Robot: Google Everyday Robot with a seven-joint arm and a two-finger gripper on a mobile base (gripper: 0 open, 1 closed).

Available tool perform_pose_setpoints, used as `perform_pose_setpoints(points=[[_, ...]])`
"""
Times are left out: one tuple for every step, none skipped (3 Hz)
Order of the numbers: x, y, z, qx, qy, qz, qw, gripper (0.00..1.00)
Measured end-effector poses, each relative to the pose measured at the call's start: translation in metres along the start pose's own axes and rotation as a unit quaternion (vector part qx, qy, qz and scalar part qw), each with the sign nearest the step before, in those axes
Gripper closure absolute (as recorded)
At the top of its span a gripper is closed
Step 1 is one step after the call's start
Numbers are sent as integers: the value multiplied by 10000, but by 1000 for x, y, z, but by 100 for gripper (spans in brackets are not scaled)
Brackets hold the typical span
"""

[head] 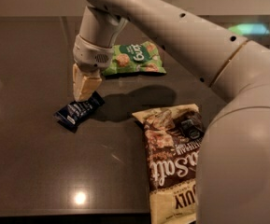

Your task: Move rxbar blueberry near brown chip bag

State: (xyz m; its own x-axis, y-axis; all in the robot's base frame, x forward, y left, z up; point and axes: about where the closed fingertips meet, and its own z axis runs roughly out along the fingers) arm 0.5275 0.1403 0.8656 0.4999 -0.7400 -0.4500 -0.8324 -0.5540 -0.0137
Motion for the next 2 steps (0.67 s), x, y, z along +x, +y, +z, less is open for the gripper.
perform_pose_setpoints(points=[[11,-2,-33,262,120,48,9996,100],[27,-6,-66,523,289,118,9981,100]])
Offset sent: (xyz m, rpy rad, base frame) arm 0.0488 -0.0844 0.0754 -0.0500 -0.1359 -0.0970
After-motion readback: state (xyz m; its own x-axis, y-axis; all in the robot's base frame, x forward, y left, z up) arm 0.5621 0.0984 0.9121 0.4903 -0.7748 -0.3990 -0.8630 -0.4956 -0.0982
